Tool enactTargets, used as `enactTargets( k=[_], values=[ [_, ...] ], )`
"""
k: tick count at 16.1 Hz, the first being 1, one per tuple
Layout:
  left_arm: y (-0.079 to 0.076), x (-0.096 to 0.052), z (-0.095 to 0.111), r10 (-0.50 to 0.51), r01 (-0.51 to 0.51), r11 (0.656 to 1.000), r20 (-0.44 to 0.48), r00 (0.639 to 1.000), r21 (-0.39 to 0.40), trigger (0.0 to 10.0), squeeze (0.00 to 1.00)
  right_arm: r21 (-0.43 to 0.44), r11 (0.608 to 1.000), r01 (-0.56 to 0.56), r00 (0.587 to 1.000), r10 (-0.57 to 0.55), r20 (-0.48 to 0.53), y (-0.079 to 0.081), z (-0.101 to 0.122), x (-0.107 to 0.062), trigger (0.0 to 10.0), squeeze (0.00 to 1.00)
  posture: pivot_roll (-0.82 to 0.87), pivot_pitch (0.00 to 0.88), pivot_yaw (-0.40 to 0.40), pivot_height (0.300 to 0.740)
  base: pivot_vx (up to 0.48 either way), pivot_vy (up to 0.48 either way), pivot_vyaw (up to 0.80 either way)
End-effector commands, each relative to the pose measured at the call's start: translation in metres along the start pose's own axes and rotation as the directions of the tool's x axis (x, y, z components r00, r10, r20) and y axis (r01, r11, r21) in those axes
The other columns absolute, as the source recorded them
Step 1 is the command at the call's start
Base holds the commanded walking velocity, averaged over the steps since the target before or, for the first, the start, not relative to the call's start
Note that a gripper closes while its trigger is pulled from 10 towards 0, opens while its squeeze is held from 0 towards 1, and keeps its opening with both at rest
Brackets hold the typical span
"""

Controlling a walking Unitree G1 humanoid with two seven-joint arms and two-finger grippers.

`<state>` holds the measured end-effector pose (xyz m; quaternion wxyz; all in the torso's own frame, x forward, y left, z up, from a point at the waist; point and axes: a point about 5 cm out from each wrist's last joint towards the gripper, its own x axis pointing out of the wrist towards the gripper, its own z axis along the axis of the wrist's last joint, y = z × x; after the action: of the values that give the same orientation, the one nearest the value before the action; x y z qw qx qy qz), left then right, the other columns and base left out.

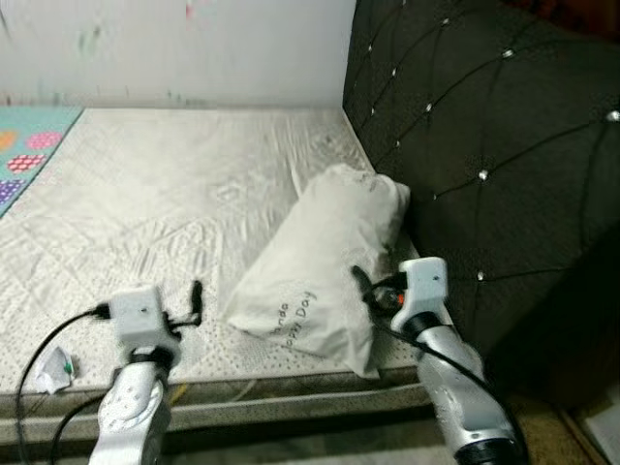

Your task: Clean up the room

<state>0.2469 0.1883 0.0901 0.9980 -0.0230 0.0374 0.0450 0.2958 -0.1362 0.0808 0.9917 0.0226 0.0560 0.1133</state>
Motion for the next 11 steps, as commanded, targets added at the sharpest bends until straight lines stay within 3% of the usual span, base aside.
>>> enactTargets(
  k=[1,4,11],
  values=[
    [0.0005,0.0034,-0.0011,-0.005,0.005,1.000,-0.003,1.000,0.009,10.0,0.00,0.014,1.000,0.027,1.000,-0.027,0.005,-0.0049,0.0040,0.0038,10.0,0.00,-0.04,0.000,-0.056,0.740,0.000,0.000,0.00],
    [-0.0021,0.0077,-0.0006,-0.009,0.009,0.999,-0.008,1.000,-0.037,10.0,0.00,0.002,0.999,0.040,0.999,-0.040,0.003,-0.0112,0.0065,0.0059,10.0,0.00,-0.04,0.000,-0.053,0.740,0.000,0.200,0.00],
    [-0.0028,0.0086,-0.0036,0.004,-0.005,0.999,-0.021,1.000,-0.049,10.0,0.00,0.004,0.999,0.042,0.999,-0.042,-0.008,-0.0105,0.0036,0.0052,10.0,0.00,-0.04,0.000,-0.052,0.740,0.000,0.471,0.00]
  ],
)
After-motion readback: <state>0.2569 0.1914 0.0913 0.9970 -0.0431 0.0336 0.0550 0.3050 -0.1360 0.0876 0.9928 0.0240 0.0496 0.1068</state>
